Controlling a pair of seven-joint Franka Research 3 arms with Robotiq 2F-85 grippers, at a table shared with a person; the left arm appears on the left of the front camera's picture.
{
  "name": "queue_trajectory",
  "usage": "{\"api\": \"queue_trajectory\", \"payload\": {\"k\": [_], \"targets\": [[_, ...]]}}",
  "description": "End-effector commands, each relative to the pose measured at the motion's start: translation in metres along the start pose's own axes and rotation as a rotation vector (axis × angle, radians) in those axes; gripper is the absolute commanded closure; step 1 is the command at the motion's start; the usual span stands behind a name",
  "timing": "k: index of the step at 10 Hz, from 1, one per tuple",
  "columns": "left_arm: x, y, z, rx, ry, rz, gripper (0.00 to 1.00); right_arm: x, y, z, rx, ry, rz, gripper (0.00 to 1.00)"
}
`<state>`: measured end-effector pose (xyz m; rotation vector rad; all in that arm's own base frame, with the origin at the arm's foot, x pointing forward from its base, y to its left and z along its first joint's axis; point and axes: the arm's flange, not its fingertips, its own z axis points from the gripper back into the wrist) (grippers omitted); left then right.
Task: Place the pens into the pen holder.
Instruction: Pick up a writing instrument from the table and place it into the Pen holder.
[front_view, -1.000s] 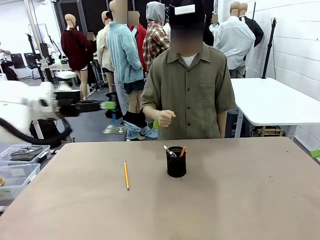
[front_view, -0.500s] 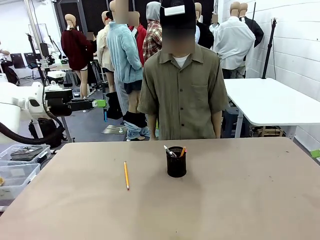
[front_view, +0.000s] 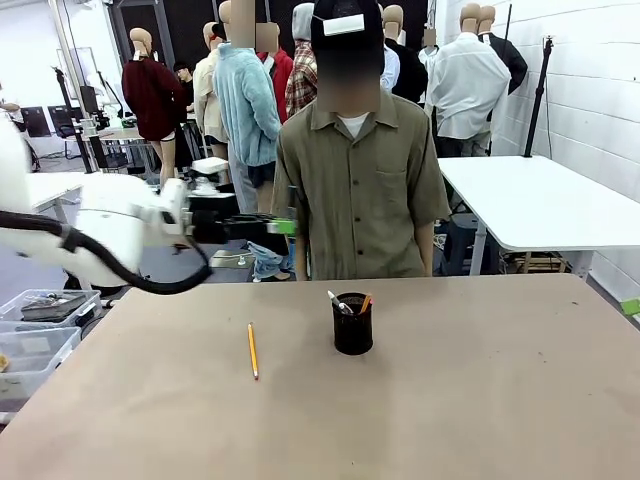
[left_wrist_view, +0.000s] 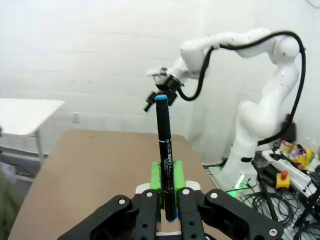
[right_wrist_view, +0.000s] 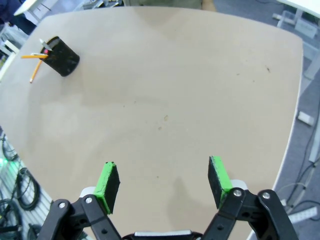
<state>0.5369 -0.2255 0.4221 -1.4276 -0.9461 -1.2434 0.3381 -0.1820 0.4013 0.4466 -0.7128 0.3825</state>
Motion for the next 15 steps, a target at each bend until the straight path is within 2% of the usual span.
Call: {"api": "queue_trajectory", "payload": {"k": [1, 4, 6, 8, 10, 12, 14, 15], "targets": [[-0.007, 0.059, -0.024, -0.131, 0.025, 0.017, 1.00, -0.002, 0.000, 0.000, -0.006, 0.016, 0.015, 0.11], [-0.049, 0.098, -0.067, -0.173, 0.060, 0.050, 1.00, -0.002, 0.000, 0.000, -0.006, 0.016, 0.015, 0.11], [-0.073, 0.099, -0.078, -0.150, 0.082, 0.021, 1.00, -0.002, 0.000, 0.000, -0.006, 0.016, 0.015, 0.11], [-0.087, 0.110, -0.080, -0.118, 0.108, -0.024, 1.00, -0.002, 0.000, 0.000, -0.006, 0.016, 0.015, 0.11], [-0.098, 0.116, -0.082, -0.096, 0.086, -0.017, 1.00, -0.002, 0.000, 0.000, -0.006, 0.016, 0.015, 0.11], [-0.105, 0.122, -0.083, -0.057, 0.127, -0.038, 1.00, -0.002, 0.000, 0.000, -0.006, 0.016, 0.015, 0.11], [-0.109, 0.122, -0.086, -0.088, 0.159, -0.056, 1.00, -0.002, 0.000, 0.000, -0.006, 0.016, 0.015, 0.11], [-0.109, 0.120, -0.088, -0.093, 0.172, -0.061, 0.81, -0.002, 0.000, 0.000, -0.006, 0.016, 0.015, 0.11]]}}
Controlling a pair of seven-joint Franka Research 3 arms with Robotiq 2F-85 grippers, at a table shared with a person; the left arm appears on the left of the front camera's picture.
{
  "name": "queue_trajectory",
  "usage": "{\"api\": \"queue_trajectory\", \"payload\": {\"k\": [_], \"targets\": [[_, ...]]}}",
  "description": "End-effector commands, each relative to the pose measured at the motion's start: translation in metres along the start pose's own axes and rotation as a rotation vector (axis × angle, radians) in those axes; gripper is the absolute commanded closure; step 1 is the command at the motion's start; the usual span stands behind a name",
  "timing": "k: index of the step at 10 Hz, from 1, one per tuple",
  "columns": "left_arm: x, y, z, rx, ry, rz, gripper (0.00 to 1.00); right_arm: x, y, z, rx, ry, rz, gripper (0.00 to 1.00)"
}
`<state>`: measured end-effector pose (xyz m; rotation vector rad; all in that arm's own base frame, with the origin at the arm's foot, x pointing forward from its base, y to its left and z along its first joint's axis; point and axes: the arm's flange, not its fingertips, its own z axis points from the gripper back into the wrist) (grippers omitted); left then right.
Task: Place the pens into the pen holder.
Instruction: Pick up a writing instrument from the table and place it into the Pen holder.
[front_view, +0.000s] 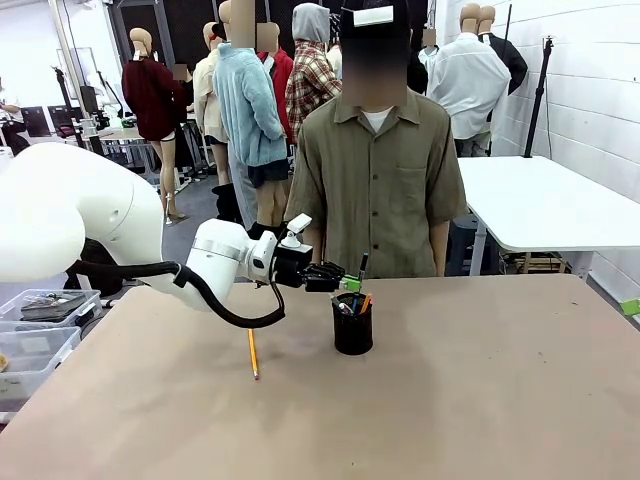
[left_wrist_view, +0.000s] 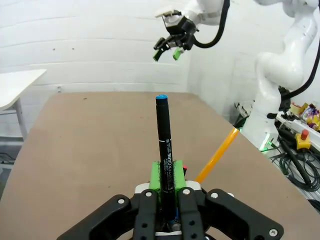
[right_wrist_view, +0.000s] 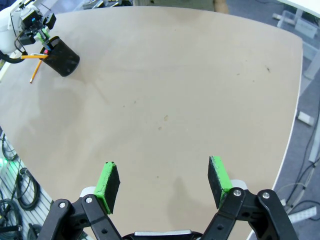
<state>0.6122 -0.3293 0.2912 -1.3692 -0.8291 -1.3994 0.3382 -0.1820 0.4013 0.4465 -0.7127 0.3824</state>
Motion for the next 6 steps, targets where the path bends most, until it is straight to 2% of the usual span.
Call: {"api": "queue_trajectory", "payload": {"k": [1, 2, 5, 6], "targets": [[0.005, 0.001, -0.001, -0.009, 0.033, -0.043, 0.61, -0.002, 0.000, 0.000, -0.006, 0.016, 0.015, 0.11], [0.011, -0.002, 0.005, 0.012, 0.027, -0.059, 0.42, -0.002, 0.000, 0.000, -0.006, 0.016, 0.015, 0.11], [0.047, -0.040, 0.034, 0.070, 0.015, -0.125, 0.42, -0.002, 0.000, 0.000, -0.006, 0.016, 0.015, 0.11], [0.065, -0.060, 0.054, 0.148, 0.013, -0.103, 0.42, -0.002, 0.000, 0.000, -0.006, 0.016, 0.015, 0.11]]}}
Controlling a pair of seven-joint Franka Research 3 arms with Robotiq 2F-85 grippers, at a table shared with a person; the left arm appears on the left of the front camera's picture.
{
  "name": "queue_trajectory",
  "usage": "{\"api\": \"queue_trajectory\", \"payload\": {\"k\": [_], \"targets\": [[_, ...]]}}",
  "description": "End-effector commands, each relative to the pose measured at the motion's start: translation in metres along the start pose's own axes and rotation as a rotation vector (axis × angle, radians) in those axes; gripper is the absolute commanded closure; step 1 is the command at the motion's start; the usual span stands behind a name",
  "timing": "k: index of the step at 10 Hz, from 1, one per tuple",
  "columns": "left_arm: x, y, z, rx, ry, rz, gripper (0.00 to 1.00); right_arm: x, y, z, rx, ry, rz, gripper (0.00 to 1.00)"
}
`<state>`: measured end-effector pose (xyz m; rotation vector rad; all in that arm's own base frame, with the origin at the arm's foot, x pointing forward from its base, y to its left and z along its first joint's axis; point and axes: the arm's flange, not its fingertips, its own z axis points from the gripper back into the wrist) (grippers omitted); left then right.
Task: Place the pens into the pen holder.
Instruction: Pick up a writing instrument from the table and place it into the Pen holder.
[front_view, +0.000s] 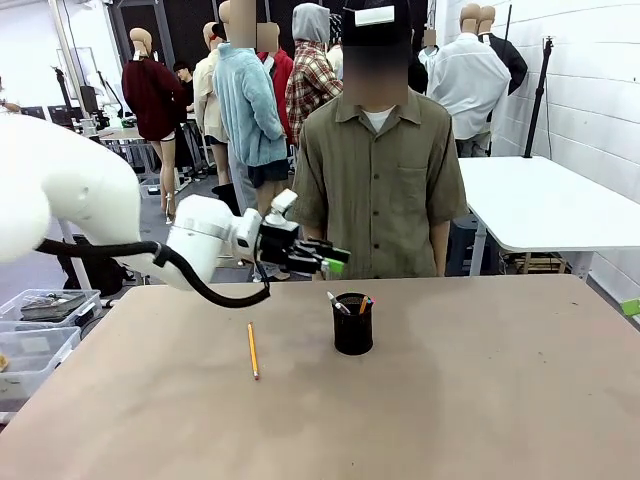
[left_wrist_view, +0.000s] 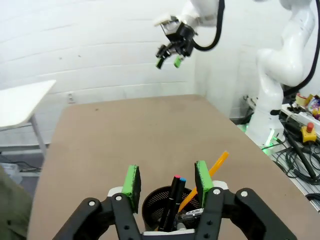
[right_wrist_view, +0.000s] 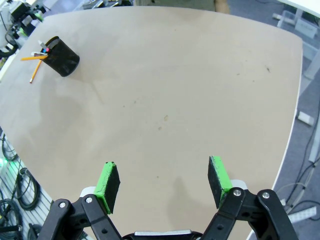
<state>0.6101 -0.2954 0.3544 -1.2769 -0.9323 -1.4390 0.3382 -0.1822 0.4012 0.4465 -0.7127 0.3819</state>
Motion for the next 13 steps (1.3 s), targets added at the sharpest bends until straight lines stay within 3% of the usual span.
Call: {"api": "queue_trajectory", "payload": {"k": [1, 3, 5, 7, 9, 10, 11, 13], "targets": [[0.037, -0.056, 0.044, 0.178, 0.039, 0.035, 0.42, -0.002, 0.000, 0.000, -0.006, 0.016, 0.016, 0.11], [0.069, -0.096, 0.075, 0.339, 0.154, 0.152, 0.42, -0.002, 0.000, 0.000, -0.006, 0.016, 0.016, 0.11], [0.086, -0.118, 0.092, 0.563, 0.302, 0.406, 0.42, -0.002, 0.000, 0.000, -0.006, 0.016, 0.016, 0.11], [0.096, -0.132, 0.105, 0.706, 0.417, 0.559, 0.42, -0.002, 0.000, 0.000, -0.006, 0.016, 0.016, 0.11], [0.106, -0.138, 0.111, 0.790, 0.478, 0.633, 0.42, -0.002, 0.000, 0.000, -0.006, 0.016, 0.016, 0.11], [0.104, -0.137, 0.107, 0.821, 0.508, 0.735, 0.42, -0.002, 0.000, 0.000, -0.006, 0.016, 0.016, 0.11], [0.101, -0.136, 0.100, 0.828, 0.513, 0.822, 0.42, -0.002, 0.000, 0.000, -0.006, 0.016, 0.016, 0.11], [0.092, -0.130, 0.089, 0.806, 0.545, 0.883, 0.42, -0.002, 0.000, 0.000, -0.006, 0.016, 0.016, 0.11]]}}
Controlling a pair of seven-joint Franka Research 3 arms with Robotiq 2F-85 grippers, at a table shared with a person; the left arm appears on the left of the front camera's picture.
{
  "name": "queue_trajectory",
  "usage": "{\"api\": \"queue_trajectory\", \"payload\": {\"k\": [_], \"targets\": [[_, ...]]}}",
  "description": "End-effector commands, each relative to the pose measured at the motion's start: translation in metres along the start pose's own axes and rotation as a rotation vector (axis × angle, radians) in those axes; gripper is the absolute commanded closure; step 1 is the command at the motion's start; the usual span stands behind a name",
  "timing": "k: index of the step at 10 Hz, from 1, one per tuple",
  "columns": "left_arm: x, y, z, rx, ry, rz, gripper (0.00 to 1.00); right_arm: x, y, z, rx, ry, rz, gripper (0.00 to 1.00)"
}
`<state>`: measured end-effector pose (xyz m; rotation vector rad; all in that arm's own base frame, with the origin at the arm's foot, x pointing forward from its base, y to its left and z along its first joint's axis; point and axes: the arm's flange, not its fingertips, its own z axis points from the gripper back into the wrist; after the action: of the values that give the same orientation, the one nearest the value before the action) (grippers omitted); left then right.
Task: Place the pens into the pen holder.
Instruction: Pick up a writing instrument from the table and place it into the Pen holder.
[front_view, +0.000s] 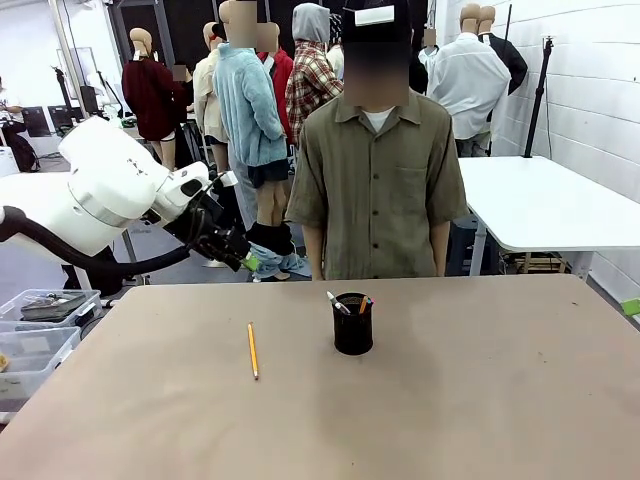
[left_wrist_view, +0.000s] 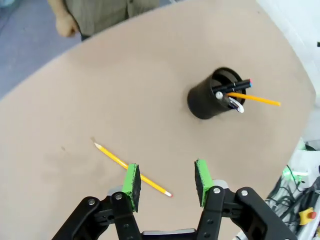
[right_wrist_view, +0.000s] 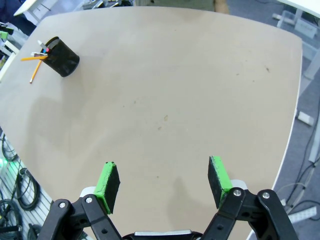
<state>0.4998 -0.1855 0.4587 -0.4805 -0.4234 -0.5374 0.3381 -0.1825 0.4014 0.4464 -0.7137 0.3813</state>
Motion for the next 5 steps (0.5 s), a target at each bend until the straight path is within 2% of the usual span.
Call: {"api": "queue_trajectory", "payload": {"k": [1, 3, 5], "targets": [[0.013, -0.003, -0.016, 0.078, 0.049, 0.065, 0.42, -0.002, 0.001, 0.000, -0.005, 0.017, 0.016, 0.11], [0.009, -0.007, -0.040, 0.209, 0.128, 0.110, 0.42, -0.002, 0.001, 0.000, -0.005, 0.017, 0.016, 0.11], [0.001, -0.007, -0.068, 0.292, 0.213, 0.098, 0.42, -0.002, 0.001, 0.000, -0.005, 0.017, 0.016, 0.11]]}}
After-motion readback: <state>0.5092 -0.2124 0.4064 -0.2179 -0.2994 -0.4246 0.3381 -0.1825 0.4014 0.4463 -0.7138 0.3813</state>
